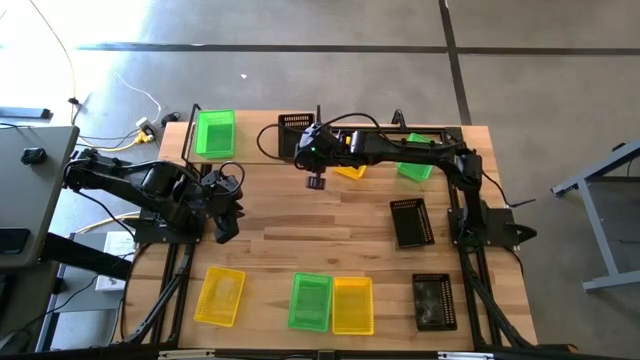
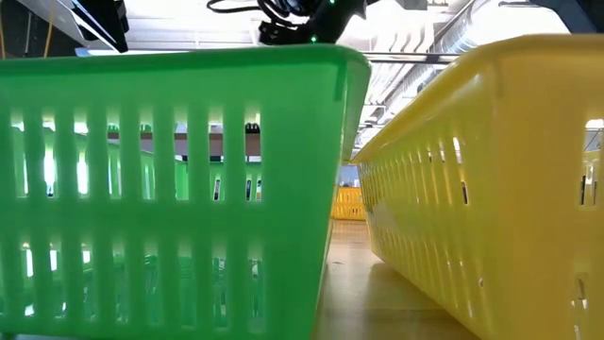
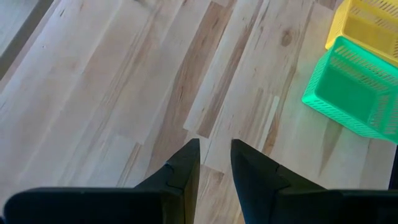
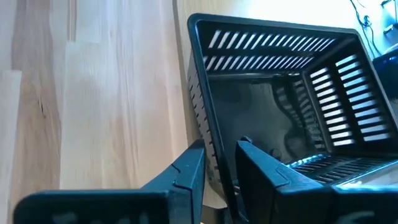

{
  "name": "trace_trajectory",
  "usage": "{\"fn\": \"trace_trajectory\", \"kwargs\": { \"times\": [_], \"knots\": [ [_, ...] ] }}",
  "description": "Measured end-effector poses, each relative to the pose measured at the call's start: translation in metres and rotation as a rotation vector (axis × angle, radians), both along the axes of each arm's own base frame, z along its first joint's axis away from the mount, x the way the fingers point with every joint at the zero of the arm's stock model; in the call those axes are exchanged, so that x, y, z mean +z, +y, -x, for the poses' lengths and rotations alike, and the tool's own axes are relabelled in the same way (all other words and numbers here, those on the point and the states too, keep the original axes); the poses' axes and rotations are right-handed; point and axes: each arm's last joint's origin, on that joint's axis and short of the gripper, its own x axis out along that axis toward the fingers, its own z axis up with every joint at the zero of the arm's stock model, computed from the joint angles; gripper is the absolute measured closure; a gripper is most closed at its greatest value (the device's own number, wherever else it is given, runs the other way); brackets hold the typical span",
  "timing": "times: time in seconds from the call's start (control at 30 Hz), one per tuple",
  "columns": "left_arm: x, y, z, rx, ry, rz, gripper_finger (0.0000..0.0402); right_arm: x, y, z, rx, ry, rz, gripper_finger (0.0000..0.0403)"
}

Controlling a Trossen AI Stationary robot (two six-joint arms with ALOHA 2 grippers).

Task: Stack baskets on shelf by color
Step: Put the top left black bin on the shelf, then put the bottom left yellow bin on the shelf

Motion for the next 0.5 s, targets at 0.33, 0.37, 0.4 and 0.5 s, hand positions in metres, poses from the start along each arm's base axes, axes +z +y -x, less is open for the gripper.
{"fn": "trace_trajectory", "kwargs": {
  "times": [0.33, 0.37, 0.4, 0.5],
  "knots": [
    [0.000, 0.000, 0.000, 0.006, -0.001, 0.004, 0.0319, 0.032, 0.000, 0.001, -0.012, -0.063, -0.001, 0.0328],
    [0.000, 0.000, 0.000, 0.006, -0.001, 0.004, 0.0319, 0.034, 0.000, 0.001, -0.012, -0.060, -0.002, 0.0328],
    [0.000, 0.000, 0.000, 0.006, -0.001, 0.004, 0.0319, 0.036, 0.000, 0.002, -0.012, -0.058, -0.003, 0.0328],
    [0.000, 0.000, 0.000, 0.007, -0.001, 0.006, 0.0319, 0.043, 0.001, 0.003, -0.012, -0.065, -0.002, 0.0328]
  ]
}}
